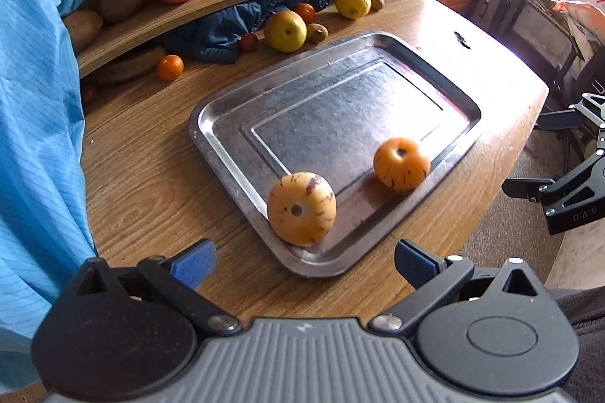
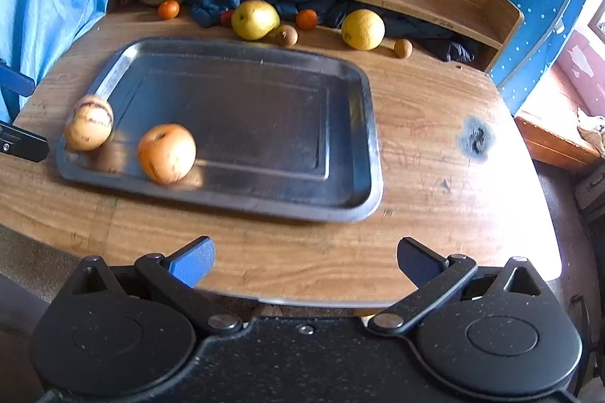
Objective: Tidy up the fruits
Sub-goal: 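Lift both open tools off the tray back toward the fruit row, then grasp the yellow-green pear with the left tool while the right tool grasps a small brown fruit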
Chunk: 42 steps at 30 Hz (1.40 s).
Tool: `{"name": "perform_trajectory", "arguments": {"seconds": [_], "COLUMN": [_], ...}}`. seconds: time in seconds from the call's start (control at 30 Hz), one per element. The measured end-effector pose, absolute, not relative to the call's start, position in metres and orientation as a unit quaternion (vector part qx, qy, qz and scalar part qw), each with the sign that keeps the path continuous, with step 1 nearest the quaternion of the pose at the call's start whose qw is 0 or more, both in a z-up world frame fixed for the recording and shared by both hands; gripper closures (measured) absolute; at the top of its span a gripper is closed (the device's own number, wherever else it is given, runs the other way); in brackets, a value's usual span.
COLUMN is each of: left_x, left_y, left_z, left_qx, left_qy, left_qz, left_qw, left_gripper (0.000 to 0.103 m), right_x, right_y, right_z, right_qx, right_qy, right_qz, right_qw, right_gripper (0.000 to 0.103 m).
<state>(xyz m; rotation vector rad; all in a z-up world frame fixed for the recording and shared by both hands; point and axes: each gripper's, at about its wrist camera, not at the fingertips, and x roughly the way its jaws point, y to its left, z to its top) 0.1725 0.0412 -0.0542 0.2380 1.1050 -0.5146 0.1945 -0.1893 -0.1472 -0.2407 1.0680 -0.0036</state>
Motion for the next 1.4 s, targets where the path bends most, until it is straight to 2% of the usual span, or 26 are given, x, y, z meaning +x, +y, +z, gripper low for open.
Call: {"name": "perform_trajectory", "arguments": {"seconds": [0.67, 1.03, 1.4], "left_x": [0.240, 0.286, 0.316], "left_y": [-0.011, -0.017, -0.024], "left_z": [-0.042, -0.070, -0.079], "left_qx": [0.048, -0.049, -0.069], "left_qy": [0.487, 0.539, 0.548], "left_qz": [-0.177, -0.090, -0.042], "left_qw": [0.854, 0.836, 0.832], "left_gripper": [0.000, 0.000, 0.000], "right_x": [0.270, 0.321, 0.365], "right_y": [-0.216, -0.235, -0.240], "right_z": [-0.141, -0.154, -0.164], "right_qx": [-0.139, -0.120, -0.126], "right_qy": [0.475, 0.474, 0.456], "right_qz": [0.078, 0.092, 0.131], "right_qw": [0.865, 0.867, 0.871], "right_gripper": [0.001, 0.001, 0.001]}}
